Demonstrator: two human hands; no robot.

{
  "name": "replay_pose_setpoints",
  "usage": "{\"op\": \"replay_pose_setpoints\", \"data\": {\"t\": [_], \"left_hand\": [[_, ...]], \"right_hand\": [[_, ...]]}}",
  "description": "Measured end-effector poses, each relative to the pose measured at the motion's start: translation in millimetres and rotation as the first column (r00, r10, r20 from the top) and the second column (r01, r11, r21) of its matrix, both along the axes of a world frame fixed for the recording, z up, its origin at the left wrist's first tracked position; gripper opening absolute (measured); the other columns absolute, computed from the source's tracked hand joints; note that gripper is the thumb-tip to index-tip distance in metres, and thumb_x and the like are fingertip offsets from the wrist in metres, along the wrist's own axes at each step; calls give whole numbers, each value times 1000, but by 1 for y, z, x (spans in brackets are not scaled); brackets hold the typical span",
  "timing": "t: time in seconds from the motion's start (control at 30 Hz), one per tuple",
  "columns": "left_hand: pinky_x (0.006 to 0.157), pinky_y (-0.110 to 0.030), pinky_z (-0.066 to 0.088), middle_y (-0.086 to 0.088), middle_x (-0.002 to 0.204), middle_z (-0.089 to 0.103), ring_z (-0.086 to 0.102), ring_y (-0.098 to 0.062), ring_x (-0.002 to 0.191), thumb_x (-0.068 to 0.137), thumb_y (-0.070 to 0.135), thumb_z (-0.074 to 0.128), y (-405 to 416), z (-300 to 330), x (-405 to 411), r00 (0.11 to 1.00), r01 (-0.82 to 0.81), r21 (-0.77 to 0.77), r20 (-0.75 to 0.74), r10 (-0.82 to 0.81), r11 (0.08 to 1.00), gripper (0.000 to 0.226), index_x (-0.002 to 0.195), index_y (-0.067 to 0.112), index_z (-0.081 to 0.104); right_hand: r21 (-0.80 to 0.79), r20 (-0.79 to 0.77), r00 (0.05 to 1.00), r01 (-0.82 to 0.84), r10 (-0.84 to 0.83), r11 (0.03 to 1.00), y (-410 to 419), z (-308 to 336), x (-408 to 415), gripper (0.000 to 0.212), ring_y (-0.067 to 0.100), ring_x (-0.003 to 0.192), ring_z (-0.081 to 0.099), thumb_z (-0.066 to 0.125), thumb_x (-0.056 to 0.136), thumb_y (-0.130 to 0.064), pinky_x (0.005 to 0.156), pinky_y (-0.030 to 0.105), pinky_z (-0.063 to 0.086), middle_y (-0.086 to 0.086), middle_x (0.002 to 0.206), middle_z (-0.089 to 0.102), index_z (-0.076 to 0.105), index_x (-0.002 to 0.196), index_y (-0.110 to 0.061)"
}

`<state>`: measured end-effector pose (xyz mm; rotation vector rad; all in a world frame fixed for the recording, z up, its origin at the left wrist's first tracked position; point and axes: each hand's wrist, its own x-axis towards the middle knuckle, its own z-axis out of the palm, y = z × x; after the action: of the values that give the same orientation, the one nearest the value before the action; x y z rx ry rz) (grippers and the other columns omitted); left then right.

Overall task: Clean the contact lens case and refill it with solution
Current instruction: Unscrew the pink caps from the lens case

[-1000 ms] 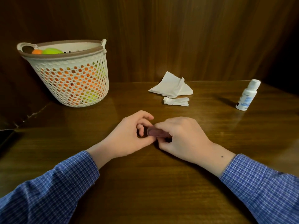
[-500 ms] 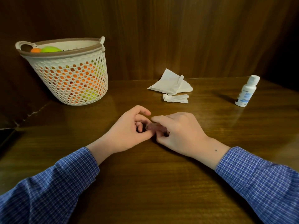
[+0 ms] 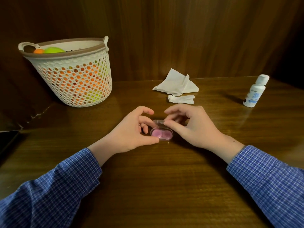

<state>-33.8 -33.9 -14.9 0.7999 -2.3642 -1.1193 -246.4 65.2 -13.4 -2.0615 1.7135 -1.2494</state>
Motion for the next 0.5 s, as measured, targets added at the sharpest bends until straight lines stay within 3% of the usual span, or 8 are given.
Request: {"op": "replay_pose_setpoints", "data": {"t": [0.13, 0.23, 0.37, 0.5], "left_hand": [[72, -17, 56, 20, 104, 76, 70, -8, 86, 71, 29, 93, 0, 0, -2, 999, -39, -4, 16, 39, 999, 77, 133, 36, 48], [68, -14, 55, 22, 102, 77, 71, -6, 85, 71, 29, 94, 0, 0, -4, 997, -69, -9, 19, 69, 998, 77, 133, 34, 49], [66, -12, 54, 24, 101, 77, 71, -7, 84, 70, 31, 94, 1, 0, -5, 997, -74, -1, 19, 74, 997, 78, 134, 34, 49], [65, -12, 54, 22, 99, 78, 72, -7, 82, 68, 32, 95, 1, -1, -6, 993, -121, 9, 6, 121, 993, 80, 134, 33, 49]], "right_hand": [[47, 169, 980, 97, -104, 994, -7, -2, -2, 18, -5, 84, 70, 78, 89, -30, 70, 5, 50, -22, 84, 74, 64, 96, -39], [114, 249, 949, 168, -192, 979, -17, -5, -3, 10, -3, 70, 69, 76, 91, -31, 62, 6, 50, -15, 80, 76, 67, 89, -34], [196, 269, 938, 169, -218, 966, -23, -7, -8, 12, 2, 59, 67, 71, 96, -26, 55, 6, 49, -18, 78, 76, 73, 85, -29], [167, 245, 941, 196, -233, 966, -21, -7, -8, 9, 2, 69, 70, 73, 95, -27, 60, 8, 52, -14, 78, 73, 72, 89, -34]]}}
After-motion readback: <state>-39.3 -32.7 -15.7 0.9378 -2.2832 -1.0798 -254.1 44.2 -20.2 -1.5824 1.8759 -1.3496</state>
